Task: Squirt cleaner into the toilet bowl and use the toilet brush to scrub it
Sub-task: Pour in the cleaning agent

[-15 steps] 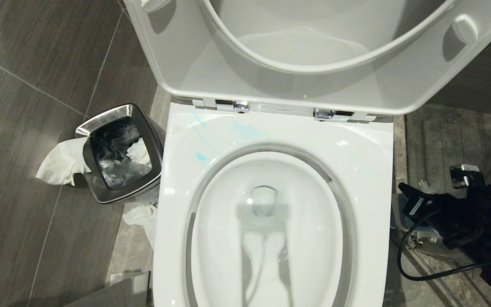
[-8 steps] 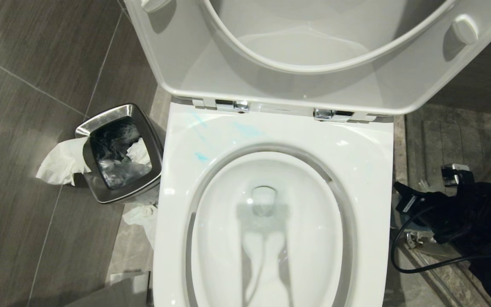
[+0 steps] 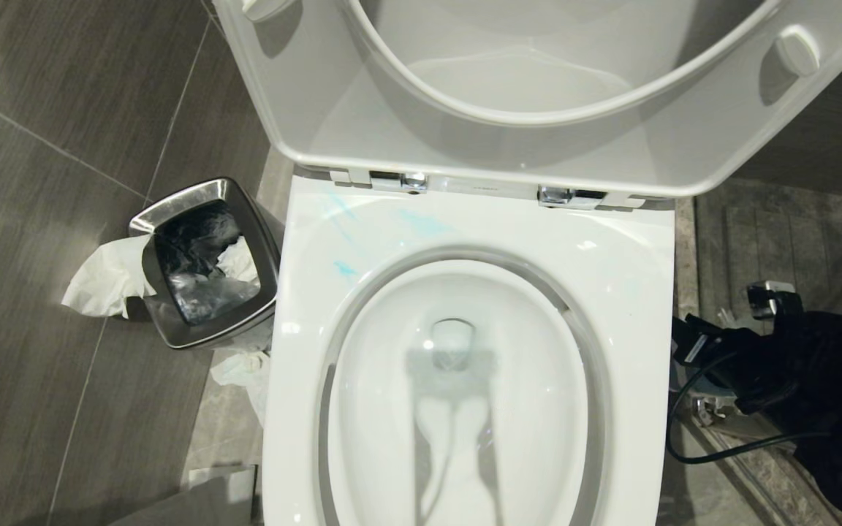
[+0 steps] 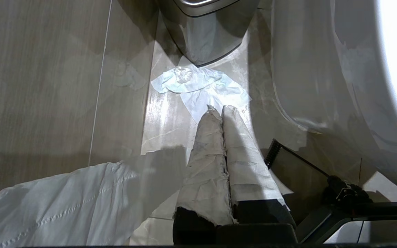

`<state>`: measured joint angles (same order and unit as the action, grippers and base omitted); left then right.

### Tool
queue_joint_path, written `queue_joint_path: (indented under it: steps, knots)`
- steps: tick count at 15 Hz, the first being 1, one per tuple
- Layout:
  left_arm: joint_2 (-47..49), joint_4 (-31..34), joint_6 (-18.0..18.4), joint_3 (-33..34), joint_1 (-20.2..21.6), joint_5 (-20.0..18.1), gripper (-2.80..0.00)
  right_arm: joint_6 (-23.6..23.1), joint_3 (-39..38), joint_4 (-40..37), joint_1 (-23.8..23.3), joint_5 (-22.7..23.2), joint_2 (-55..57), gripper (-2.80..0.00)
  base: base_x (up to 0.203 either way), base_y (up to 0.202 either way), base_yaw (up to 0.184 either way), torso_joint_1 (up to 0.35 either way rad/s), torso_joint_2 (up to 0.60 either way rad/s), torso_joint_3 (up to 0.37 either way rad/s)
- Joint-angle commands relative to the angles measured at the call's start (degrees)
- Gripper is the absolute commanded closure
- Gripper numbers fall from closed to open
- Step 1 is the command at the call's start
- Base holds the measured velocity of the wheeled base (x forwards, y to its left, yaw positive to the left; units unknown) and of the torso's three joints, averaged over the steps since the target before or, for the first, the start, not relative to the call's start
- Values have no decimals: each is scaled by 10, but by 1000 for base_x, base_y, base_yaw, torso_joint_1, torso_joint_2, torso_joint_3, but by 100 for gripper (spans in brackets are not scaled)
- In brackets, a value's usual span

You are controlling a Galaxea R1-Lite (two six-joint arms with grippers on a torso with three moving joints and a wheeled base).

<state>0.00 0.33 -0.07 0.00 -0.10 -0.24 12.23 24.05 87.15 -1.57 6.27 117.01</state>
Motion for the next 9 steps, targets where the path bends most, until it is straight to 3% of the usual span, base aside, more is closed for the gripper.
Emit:
queue_joint_path:
  steps: [1,5,9]
  knots:
    - [1,0,0,2,0,0,0,0,27,5,0,9,24,-280,0,0,0,0,0,0]
    - [1,0,0,2,0,0,0,-60,101,5,0,29,81,-280,0,0,0,0,0,0]
    - [1,0,0,2,0,0,0,-73,155,5,3,57,95,-280,0,0,0,0,0,0]
